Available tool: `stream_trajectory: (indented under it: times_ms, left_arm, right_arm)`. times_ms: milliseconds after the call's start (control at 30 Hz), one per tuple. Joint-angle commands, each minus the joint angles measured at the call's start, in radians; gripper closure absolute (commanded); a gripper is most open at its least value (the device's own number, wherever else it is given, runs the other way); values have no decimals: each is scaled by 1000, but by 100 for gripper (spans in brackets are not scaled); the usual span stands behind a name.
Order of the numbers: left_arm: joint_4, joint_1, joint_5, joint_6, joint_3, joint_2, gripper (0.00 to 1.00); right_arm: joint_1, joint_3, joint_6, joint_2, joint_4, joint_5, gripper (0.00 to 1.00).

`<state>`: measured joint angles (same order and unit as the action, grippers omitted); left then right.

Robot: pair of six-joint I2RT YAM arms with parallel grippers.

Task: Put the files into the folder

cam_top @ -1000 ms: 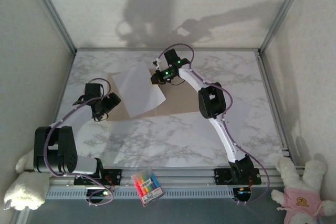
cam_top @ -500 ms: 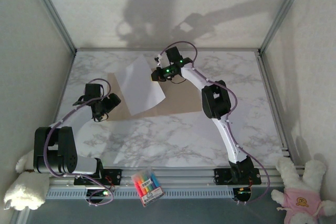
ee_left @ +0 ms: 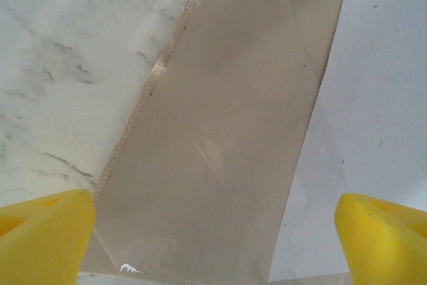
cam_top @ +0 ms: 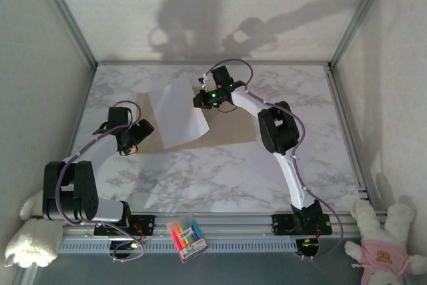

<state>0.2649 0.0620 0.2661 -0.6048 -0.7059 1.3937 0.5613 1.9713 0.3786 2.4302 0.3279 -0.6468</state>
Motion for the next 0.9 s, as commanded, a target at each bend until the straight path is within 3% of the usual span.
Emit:
stream_trajectory:
  times_ms: [0,200,500,867]
  left_arm:
    - [1,8,9,3,15,-12,7]
    - [1,9,11,6,18,-18,7]
    - [2,9,13,7,22,-19,7]
    - [3,9,12,10,24,-21,7]
  right_arm:
    - [20,-40,41,-65,-75,16,99]
    - [25,-86,68,-82,-137,59,99]
    - [20,-2,-3,-60,-58,116,99]
    - [27,-49,23,-66,-109,52,97]
